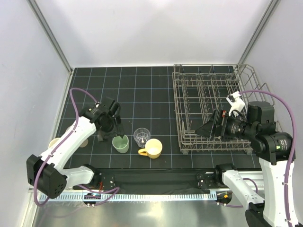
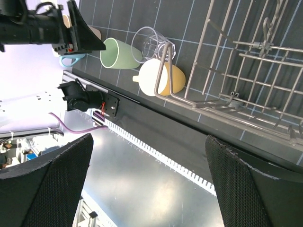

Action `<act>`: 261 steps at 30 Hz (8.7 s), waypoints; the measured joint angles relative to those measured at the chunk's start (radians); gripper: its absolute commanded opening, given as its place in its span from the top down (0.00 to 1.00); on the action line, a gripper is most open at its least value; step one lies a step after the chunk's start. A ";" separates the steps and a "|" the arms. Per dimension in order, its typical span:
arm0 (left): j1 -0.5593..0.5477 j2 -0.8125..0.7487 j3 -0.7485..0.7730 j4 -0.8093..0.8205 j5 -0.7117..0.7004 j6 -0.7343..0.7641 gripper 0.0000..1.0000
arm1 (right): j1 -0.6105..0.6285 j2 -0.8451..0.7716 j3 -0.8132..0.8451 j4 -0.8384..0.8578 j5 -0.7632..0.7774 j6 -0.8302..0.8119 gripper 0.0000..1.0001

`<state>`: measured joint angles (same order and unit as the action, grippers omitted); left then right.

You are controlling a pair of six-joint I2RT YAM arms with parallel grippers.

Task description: Load the cups into the dish rack

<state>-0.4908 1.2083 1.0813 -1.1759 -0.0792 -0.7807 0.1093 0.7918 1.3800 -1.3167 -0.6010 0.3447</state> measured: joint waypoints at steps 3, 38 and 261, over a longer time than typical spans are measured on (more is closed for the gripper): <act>0.000 0.000 -0.034 0.002 -0.003 0.000 0.29 | 0.000 -0.001 0.000 0.000 -0.007 0.011 0.00; 0.000 -0.029 -0.188 0.079 0.014 -0.019 1.00 | 0.000 0.060 0.118 -0.040 0.068 -0.036 0.00; 0.223 -0.026 0.204 0.169 0.596 0.034 0.30 | 0.306 0.589 -0.043 -0.042 0.556 -0.053 0.96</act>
<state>-0.2676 1.1820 1.2858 -1.0069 0.5171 -0.7467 0.4149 1.3808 1.3369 -1.3586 -0.0452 0.2913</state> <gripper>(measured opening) 0.700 0.678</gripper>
